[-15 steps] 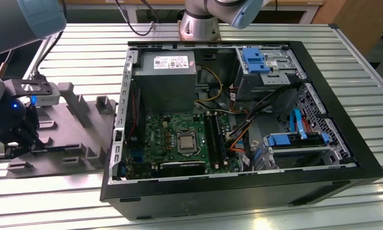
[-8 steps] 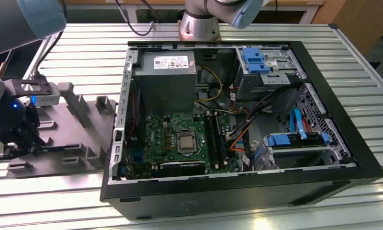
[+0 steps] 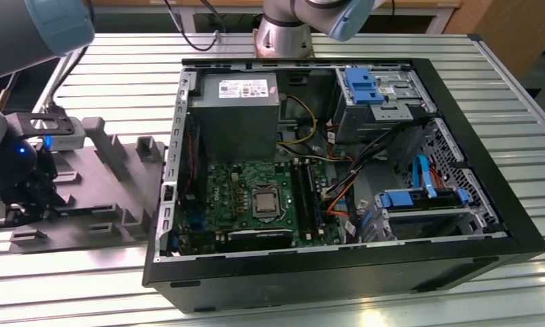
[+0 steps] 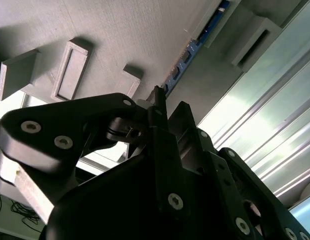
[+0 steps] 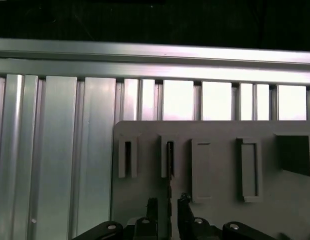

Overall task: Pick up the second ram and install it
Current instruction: 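Pick up the second ram and move it above second insertion slot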

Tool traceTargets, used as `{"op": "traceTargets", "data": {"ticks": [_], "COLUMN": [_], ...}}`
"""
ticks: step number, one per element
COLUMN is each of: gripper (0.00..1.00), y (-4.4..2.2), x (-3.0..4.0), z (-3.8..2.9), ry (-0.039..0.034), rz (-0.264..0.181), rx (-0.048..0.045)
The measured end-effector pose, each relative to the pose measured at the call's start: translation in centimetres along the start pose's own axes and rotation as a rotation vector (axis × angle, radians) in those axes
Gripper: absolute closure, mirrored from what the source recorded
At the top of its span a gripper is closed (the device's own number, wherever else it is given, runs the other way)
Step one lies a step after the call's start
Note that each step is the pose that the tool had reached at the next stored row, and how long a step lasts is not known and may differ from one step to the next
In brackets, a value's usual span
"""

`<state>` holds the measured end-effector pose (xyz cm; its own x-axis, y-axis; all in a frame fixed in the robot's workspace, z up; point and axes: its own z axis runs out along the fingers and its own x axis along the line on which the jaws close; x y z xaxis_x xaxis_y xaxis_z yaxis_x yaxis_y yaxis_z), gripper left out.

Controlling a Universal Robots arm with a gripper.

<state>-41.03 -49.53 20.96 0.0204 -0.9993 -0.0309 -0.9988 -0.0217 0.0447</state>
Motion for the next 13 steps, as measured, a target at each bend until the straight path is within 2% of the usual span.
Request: {"op": "traceTargets", "data": {"ticks": [6,13], "gripper": [0.70,0.70], "y": [0.01,0.15], "x": [0.00,-0.01], "z": [0.12,0.32], "ry": [0.0021,0.0024], "rz": [-0.047,-0.055], "rx": [-0.0015,-0.0016]}}
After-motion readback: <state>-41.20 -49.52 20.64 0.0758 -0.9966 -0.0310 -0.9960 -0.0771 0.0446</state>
